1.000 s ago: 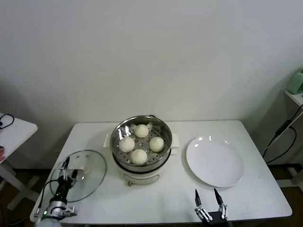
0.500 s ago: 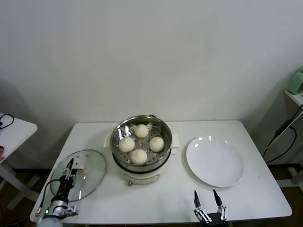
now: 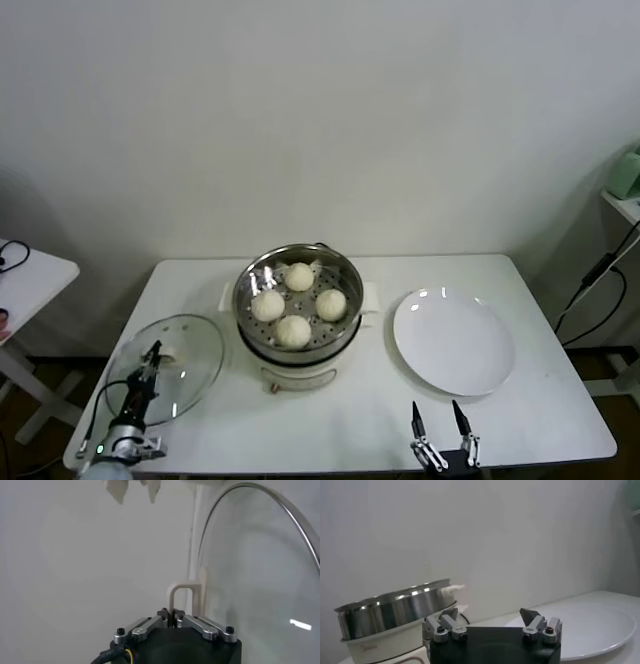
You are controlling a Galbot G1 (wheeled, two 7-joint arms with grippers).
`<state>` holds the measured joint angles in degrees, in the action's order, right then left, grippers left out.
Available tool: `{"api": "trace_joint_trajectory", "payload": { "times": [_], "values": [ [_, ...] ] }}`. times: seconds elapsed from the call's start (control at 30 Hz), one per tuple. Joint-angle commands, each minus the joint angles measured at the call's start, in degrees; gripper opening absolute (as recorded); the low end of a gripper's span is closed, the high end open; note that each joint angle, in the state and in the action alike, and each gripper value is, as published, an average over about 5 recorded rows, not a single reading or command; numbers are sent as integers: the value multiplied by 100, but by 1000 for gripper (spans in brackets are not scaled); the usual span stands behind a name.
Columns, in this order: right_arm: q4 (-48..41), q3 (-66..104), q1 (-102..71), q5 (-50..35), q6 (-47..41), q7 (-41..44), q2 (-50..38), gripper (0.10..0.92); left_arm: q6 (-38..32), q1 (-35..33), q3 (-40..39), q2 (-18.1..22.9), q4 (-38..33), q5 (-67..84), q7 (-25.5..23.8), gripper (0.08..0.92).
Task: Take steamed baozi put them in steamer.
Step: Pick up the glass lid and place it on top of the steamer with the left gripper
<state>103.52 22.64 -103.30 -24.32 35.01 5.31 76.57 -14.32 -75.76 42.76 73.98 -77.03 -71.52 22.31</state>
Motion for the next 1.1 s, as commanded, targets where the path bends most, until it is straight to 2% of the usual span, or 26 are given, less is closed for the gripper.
{"api": "trace_joint_trajectory", "payload": {
  "times": [0.03,0.2,0.5,0.67,1.1],
  "values": [
    [37,11,-17,-14,12,2,-6,823,73,-35,24,-5,-222,9,-32,139],
    [58,24,-52,-2,14,4,-20,823,388,-272,35,-104,-803,200,-354,139],
    [-1,11,-65,175,-135,-47,-51,823,1620,-814,-8,-422,-2333,595,-1542,139],
    [-27,12,-52,261,-200,-129,-50,823,2119,-906,-22,-626,-2960,653,-1972,139],
    [-49,-4,-89,420,-206,-138,-54,823,2861,-633,-125,-1142,-3772,983,-2607,139]
  ]
}}
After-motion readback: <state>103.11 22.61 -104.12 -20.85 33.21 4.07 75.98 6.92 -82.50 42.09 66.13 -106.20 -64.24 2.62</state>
